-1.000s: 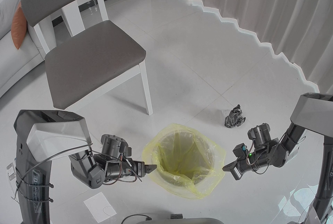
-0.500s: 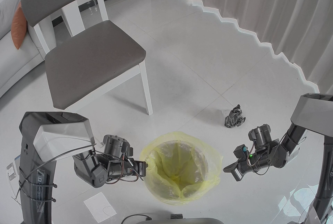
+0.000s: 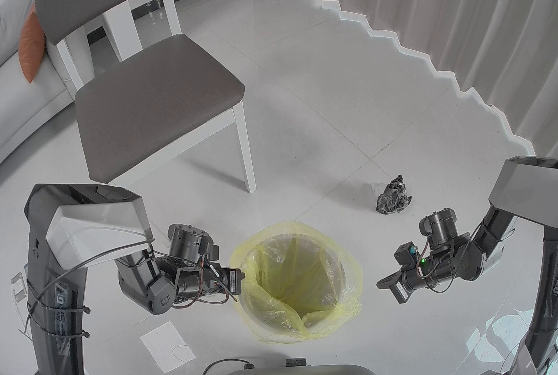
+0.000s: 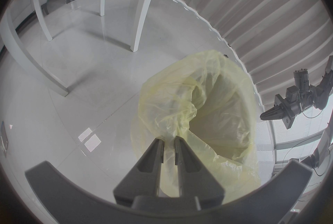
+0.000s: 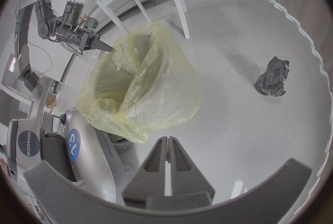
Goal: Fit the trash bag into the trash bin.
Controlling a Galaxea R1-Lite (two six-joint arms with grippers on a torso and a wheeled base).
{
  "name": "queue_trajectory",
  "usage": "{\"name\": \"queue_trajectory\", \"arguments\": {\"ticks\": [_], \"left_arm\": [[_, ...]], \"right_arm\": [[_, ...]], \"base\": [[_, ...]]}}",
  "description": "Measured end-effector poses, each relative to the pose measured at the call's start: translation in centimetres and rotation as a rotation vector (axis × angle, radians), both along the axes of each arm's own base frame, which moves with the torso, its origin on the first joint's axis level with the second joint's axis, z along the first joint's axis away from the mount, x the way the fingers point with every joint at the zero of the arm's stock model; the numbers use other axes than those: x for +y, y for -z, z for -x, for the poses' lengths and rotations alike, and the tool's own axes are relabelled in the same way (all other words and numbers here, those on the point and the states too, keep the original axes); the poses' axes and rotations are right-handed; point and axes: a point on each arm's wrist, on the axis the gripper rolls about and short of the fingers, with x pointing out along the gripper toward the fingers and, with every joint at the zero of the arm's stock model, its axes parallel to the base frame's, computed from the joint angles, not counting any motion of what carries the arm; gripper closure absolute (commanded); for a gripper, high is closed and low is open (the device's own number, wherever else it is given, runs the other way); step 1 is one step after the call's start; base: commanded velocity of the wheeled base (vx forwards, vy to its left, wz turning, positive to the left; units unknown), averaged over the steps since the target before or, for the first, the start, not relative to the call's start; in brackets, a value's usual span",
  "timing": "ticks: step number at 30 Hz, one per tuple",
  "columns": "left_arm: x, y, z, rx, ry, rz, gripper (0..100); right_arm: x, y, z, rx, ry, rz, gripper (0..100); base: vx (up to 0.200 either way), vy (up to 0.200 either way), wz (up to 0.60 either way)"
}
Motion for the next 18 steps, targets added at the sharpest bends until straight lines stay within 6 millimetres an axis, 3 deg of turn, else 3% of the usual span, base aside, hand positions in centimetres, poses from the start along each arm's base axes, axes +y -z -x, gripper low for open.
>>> {"name": "queue_trajectory", "arguments": {"ticks": [2, 3, 18], "left_arm": [[-0.16, -0.15, 0.04, -0.003, 0.003, 0.005, 100], [-0.21, -0.20, 0.02, -0.005, 0.003, 0.007, 0], [-0.10, -0.37, -0.59, -0.013, -0.017, 0.021, 0]], "right_arm": [[-0.01, 0.00, 0.02, 0.002, -0.003, -0.005, 100], [-0.01, 0.00, 0.01, 0.002, -0.003, -0.005, 100], [-0.19, -0.05, -0.12, -0.002, 0.002, -0.008, 100]], "base": [[0.000, 0.000, 0.00], [0.000, 0.000, 0.00], [0.000, 0.000, 0.00]]}}
